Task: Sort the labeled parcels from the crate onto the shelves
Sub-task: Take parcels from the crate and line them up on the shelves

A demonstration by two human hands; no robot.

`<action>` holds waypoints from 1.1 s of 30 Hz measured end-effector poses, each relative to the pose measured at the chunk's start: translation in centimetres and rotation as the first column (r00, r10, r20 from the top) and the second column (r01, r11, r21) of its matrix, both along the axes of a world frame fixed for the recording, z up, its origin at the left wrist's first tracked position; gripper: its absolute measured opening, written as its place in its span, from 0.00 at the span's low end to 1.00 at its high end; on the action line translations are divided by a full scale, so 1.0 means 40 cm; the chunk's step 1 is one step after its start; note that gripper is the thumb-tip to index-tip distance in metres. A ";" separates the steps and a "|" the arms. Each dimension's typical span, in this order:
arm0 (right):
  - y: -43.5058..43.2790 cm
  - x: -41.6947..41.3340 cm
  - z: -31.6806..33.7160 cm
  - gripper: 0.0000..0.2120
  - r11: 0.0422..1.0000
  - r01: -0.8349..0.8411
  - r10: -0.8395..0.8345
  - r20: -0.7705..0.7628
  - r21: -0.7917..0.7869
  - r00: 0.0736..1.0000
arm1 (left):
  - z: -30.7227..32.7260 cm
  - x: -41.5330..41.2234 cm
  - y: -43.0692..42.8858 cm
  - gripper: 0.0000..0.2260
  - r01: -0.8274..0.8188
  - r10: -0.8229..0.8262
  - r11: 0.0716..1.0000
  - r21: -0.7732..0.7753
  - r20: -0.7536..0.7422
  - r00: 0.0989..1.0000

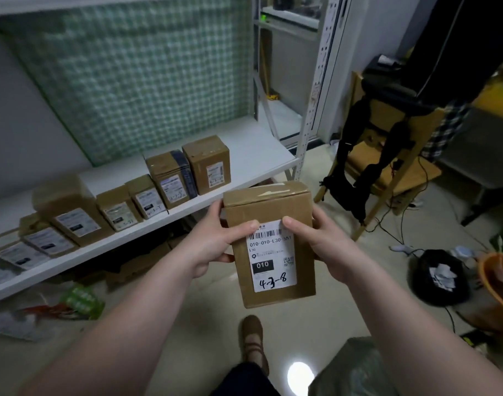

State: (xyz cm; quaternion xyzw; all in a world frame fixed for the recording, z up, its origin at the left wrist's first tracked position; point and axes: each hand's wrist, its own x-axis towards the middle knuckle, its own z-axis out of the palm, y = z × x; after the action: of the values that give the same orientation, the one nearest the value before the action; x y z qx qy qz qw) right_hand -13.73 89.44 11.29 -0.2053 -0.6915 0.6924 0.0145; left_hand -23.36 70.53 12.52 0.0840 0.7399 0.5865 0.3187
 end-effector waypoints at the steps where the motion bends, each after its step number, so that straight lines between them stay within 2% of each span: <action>1: 0.024 -0.021 -0.008 0.29 1.000 -0.008 0.008 0.014 0.001 1.000 | -0.006 -0.025 0.022 0.39 0.005 -0.005 1.000 0.002 0.002 1.000; 3: 0.076 -0.073 -0.025 0.25 1.000 -0.028 0.028 0.039 0.000 0.999 | -0.017 -0.081 0.070 0.42 0.010 -0.010 1.000 0.002 0.012 1.000; 8: 0.196 -0.256 -0.067 0.29 0.999 -0.049 0.049 0.085 0.001 0.995 | -0.052 -0.245 0.171 0.39 -0.041 0.040 0.999 0.024 0.047 0.998; 13: 0.287 -0.469 -0.110 0.28 0.994 -0.106 0.107 0.120 -0.016 0.987 | -0.066 -0.427 0.238 0.45 -0.107 0.105 0.994 0.026 0.064 0.992; 18: 0.384 -0.634 -0.168 0.32 0.989 -0.136 0.144 0.175 -0.054 0.974 | -0.062 -0.587 0.319 0.46 -0.138 0.138 0.990 0.010 -0.001 0.990; 23: 0.494 -0.770 -0.233 0.31 0.960 -0.263 0.278 0.239 -0.095 0.930 | -0.091 -0.693 0.424 0.29 -0.173 0.171 0.983 0.063 0.026 0.985; 25: 0.546 -0.837 -0.264 0.34 0.949 -0.290 0.312 0.241 -0.121 0.919 | -0.108 -0.736 0.472 0.23 -0.211 0.208 0.974 0.079 0.038 0.977; 28: 0.628 -0.937 -0.314 0.39 0.933 -0.321 0.352 0.234 -0.160 0.906 | -0.150 -0.795 0.538 0.23 -0.235 0.235 0.971 0.047 0.010 0.972; 30: 0.688 -0.992 -0.346 0.39 0.927 -0.342 0.370 0.240 -0.151 0.897 | -0.193 -0.830 0.589 0.27 -0.258 0.258 0.966 0.024 0.016 0.966; 33: 0.750 -1.052 -0.392 0.39 0.931 -0.351 0.365 0.240 -0.103 0.899 | -0.262 -0.869 0.644 0.28 -0.344 0.342 0.937 0.069 0.041 0.939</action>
State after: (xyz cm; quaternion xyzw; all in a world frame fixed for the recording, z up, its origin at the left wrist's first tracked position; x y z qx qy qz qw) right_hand -55.82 119.45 -4.40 -0.1621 -0.6935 0.6705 -0.2077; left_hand -58.10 96.27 2.04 -0.0425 0.7159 0.6617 0.2189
